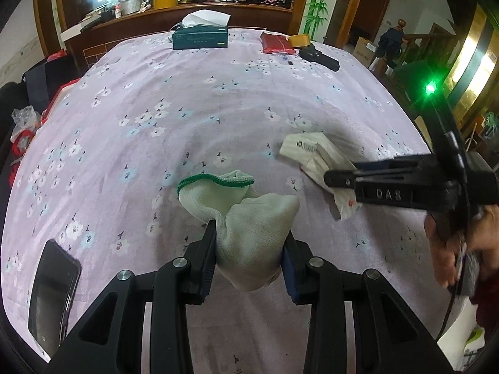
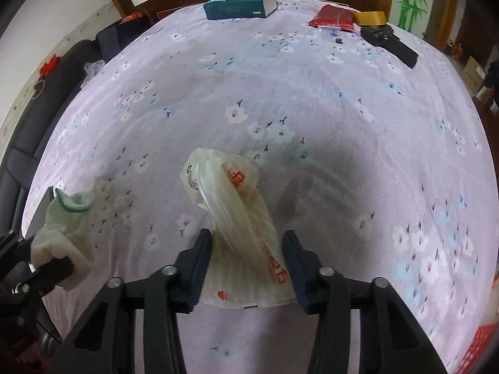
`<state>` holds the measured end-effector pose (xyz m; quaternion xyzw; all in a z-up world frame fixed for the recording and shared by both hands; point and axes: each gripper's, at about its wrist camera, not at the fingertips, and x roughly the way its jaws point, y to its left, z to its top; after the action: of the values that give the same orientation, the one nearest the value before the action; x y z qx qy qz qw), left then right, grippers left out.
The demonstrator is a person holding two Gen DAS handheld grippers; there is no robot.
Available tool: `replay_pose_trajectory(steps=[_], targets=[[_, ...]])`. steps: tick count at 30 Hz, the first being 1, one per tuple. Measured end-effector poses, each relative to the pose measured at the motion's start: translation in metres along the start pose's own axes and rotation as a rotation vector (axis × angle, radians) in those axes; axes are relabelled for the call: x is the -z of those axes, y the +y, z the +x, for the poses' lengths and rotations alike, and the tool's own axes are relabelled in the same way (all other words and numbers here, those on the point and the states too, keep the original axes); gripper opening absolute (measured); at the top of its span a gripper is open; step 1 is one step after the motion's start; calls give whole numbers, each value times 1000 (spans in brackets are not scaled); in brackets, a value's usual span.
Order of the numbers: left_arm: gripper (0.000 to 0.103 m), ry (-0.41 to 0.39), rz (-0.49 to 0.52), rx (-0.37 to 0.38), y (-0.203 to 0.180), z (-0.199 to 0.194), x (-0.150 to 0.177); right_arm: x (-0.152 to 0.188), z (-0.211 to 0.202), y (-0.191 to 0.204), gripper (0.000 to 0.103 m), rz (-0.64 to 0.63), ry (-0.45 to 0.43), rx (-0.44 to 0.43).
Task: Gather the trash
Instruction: 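Grasp the white plastic bag with the right tool while the left tool holds the towel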
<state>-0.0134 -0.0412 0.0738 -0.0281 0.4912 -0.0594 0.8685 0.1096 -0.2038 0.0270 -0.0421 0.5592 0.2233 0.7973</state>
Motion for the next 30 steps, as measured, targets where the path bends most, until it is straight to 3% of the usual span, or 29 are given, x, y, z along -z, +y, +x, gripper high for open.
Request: replay_pose_trajectory(steps=[15, 30], targets=[[35, -25, 107, 32, -54, -2, -8, 82, -92, -18, 41, 295, -145, -13], [35, -49, 207, 69, -101, -14, -6, 139, -128, -47, 41, 448, -189, -19]])
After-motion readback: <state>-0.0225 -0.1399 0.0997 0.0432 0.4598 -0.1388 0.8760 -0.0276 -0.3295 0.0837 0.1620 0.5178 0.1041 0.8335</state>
